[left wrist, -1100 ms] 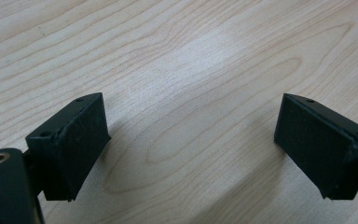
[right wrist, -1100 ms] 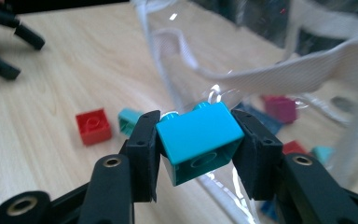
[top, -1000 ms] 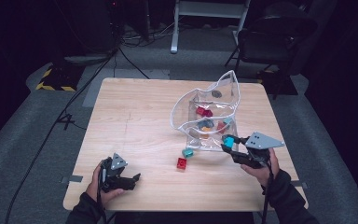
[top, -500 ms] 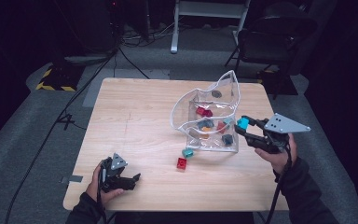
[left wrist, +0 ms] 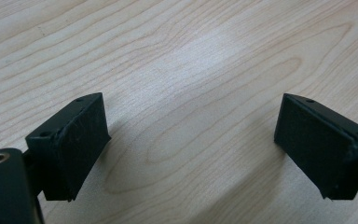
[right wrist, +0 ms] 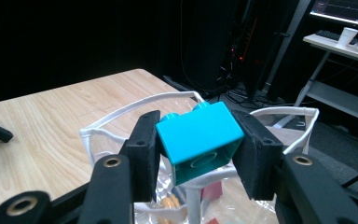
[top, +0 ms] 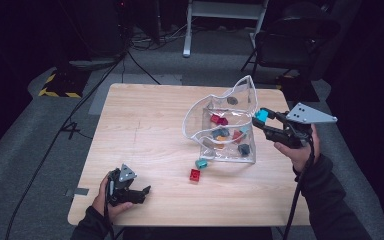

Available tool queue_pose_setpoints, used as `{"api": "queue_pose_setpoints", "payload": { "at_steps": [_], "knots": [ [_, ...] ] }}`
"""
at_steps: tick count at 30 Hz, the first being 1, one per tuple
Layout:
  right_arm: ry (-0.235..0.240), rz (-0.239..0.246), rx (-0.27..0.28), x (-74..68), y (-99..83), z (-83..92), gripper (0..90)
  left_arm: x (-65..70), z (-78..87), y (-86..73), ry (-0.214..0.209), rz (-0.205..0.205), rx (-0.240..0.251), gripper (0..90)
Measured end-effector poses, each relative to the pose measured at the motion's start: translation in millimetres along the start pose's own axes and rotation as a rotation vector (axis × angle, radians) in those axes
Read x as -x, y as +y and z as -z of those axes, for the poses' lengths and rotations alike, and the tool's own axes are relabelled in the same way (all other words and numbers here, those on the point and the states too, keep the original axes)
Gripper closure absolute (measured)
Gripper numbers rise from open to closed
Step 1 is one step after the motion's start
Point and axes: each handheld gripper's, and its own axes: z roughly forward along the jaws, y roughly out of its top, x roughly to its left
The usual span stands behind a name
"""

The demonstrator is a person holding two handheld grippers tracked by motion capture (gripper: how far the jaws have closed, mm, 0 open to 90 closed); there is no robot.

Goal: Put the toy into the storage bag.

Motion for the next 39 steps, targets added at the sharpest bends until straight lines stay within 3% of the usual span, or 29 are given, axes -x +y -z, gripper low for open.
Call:
{"api": "queue_pose_setpoints", "payload": {
  "at_steps": [8,19,29,39],
  "knots": [
    [-0.017,0.0,-0.002,1.9,10.2,-13.4,55.1,0.0,0.0,0.0,0.0,0.0,0.0,10.0],
    [-0.036,-0.016,-0.049,8.9,13.3,-39.9,54.9,0.0,0.0,0.0,0.0,0.0,0.0,10.0],
    [-0.045,-0.029,-0.096,12.5,7.2,-60.8,54.7,0.0,0.0,0.0,0.0,0.0,0.0,10.0],
    [-0.059,-0.028,-0.118,11.8,1.6,-67.1,51.9,0.1,0.0,0.0,0.0,0.001,0.0,10.0]
  ]
}}
